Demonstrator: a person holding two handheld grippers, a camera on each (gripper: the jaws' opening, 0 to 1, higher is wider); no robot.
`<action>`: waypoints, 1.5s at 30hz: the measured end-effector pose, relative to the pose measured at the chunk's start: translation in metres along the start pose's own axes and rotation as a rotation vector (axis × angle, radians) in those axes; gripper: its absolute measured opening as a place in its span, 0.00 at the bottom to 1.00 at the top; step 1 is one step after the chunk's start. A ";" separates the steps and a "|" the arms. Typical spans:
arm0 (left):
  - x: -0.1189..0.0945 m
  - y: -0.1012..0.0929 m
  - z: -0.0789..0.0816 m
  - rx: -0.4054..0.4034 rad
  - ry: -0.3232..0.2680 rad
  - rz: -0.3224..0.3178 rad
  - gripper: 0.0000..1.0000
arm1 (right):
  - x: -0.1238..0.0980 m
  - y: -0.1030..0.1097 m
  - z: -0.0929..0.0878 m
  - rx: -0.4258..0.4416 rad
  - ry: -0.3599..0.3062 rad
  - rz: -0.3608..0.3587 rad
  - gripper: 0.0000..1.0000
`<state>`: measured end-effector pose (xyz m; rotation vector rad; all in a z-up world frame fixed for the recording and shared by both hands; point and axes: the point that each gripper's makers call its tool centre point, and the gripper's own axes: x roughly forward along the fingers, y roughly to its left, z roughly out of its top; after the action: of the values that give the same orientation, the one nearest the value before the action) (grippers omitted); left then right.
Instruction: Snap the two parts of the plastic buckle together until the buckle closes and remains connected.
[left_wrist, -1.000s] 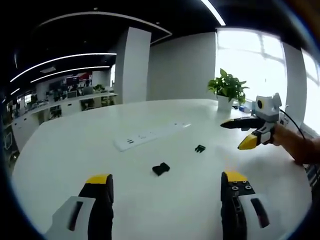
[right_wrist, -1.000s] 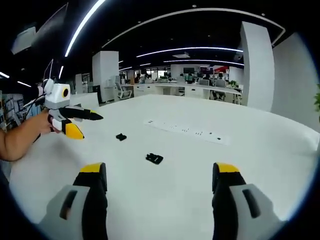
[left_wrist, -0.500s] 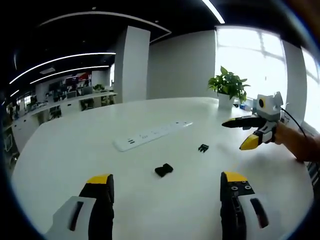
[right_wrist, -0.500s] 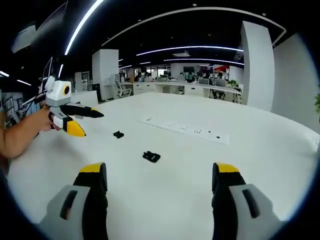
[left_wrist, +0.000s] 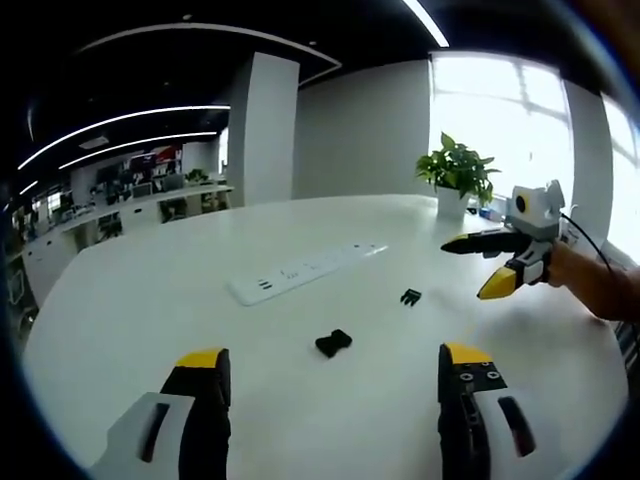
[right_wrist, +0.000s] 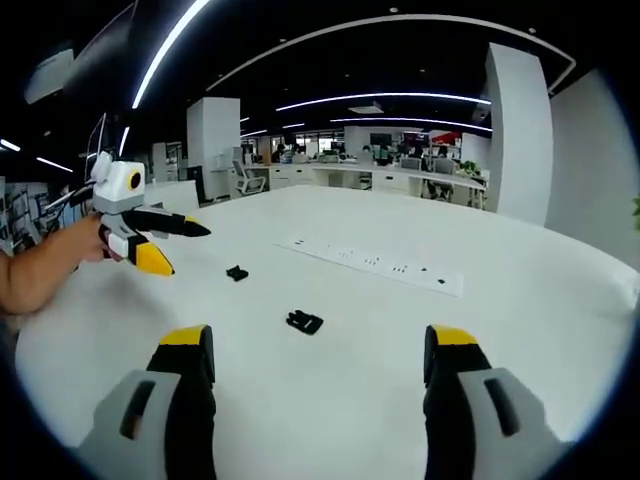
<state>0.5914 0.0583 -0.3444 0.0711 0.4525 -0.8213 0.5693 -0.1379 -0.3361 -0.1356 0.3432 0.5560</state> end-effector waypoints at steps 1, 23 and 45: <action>0.000 0.000 0.000 0.001 -0.002 0.001 0.86 | 0.000 0.000 -0.001 0.001 0.002 0.000 0.87; 0.007 0.008 0.002 -0.005 0.009 0.000 0.85 | 0.008 -0.017 -0.005 0.022 0.019 -0.022 0.87; 0.020 0.011 0.004 -0.002 0.019 -0.024 0.82 | 0.022 -0.026 -0.005 0.024 0.027 -0.016 0.87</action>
<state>0.6124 0.0512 -0.3500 0.0718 0.4723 -0.8448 0.5995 -0.1497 -0.3480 -0.1231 0.3746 0.5343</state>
